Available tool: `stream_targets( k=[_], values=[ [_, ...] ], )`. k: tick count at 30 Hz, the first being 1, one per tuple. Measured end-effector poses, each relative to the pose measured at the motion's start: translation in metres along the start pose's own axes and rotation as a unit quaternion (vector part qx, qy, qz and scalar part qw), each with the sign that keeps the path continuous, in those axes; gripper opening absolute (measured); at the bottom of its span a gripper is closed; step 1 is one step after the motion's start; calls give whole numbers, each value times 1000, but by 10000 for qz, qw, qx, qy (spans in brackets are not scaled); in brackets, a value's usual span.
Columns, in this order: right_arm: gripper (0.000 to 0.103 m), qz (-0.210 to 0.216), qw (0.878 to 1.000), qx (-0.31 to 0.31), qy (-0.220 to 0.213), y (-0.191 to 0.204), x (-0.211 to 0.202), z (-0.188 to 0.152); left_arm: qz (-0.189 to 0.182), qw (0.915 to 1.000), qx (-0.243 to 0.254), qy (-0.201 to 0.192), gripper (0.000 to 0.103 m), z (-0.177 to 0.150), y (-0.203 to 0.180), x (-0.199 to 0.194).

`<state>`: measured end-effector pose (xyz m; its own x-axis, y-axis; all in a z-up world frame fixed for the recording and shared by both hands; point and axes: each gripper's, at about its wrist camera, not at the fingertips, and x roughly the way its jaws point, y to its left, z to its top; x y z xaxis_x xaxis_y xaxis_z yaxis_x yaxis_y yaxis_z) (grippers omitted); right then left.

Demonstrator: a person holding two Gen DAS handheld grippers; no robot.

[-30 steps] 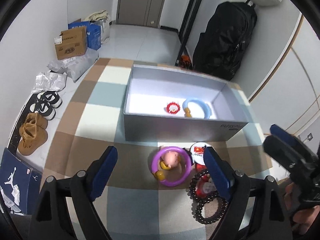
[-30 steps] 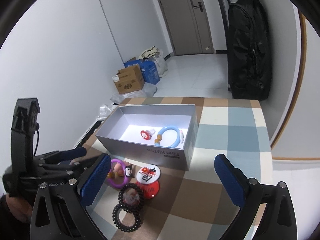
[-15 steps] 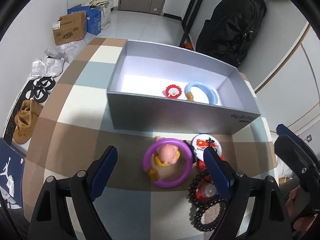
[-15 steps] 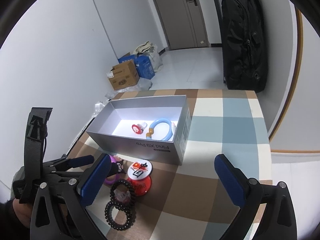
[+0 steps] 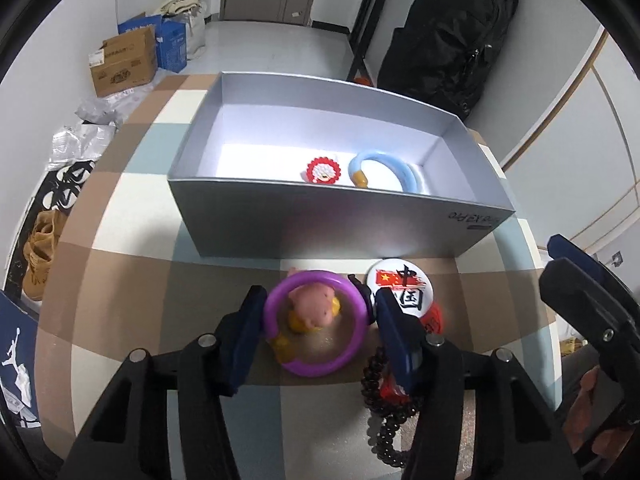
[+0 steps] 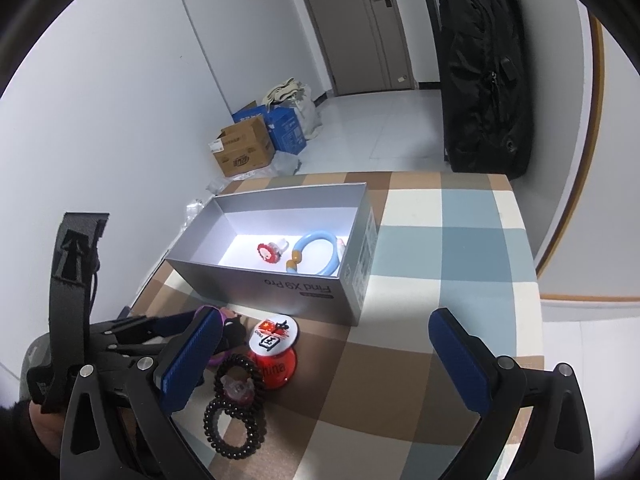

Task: Organize jewelry
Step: 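Grasp the purple ring with the left tool, leaving the pig toy, then grasp the white round badge with the right tool while the left holds the purple ring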

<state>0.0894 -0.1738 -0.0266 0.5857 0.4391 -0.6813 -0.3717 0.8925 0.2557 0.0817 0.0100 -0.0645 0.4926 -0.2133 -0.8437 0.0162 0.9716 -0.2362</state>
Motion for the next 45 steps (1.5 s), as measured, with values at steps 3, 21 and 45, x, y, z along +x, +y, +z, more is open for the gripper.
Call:
stream_targets(
  k=[3, 21, 45],
  values=[
    [103, -22, 10000, -27, 8, 1, 0, -1, -70, 10000, -28, -17, 47, 1, 1, -2],
    [103, -47, 9992, 266, 293, -8, 9, -4, -875, 9937, -674, -203, 47, 13, 19, -25],
    [70, -252, 9906, -115, 1342, 45, 75, -2, -1218, 9867, -991, -423, 46, 23, 50, -40]
  ],
)
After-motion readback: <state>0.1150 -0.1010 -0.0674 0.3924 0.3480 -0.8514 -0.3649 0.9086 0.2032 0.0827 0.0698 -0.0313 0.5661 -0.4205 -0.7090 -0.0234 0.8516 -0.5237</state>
